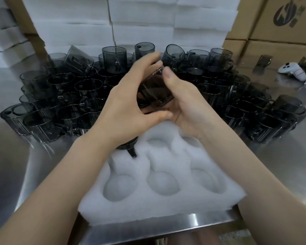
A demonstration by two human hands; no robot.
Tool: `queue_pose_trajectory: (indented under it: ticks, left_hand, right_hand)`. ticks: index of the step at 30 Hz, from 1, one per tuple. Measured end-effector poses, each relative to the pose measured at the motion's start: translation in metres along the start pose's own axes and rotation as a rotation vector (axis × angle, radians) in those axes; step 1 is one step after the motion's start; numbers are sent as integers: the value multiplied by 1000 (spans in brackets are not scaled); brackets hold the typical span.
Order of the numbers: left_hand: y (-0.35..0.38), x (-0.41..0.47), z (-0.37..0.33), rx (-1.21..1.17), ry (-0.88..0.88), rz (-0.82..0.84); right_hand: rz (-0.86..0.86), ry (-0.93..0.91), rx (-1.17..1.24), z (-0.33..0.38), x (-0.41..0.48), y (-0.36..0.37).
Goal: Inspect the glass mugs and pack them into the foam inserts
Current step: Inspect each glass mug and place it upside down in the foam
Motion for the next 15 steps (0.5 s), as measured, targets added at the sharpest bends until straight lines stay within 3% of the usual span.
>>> queue_pose_trajectory:
  ticks: [5,11,13,15]
  left_hand:
    - [1,-1,-8,157,-45,-97]
    - [-1,-4,-11,156,58,-45]
    - [-2,-5,-10,135,108,-31]
    - [-2,-5,-10,89,132,-24]
  right_hand:
    - [-154,-153,-265,-2,-1,2]
    - [-243,-63,-122,6,-2,4]
    - [-182,8,-46,7,-1,2]
    - [-14,168,96,7,0,2]
Point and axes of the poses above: each hand's wrist, its own x-axis towards the middle knuckle, its own y-axis out of the palm, z = x × y, the point moved 1 cm from there along x, towards the middle knuckle, and after that the axes turned 6 degrees about x, right-handed, at the moved point
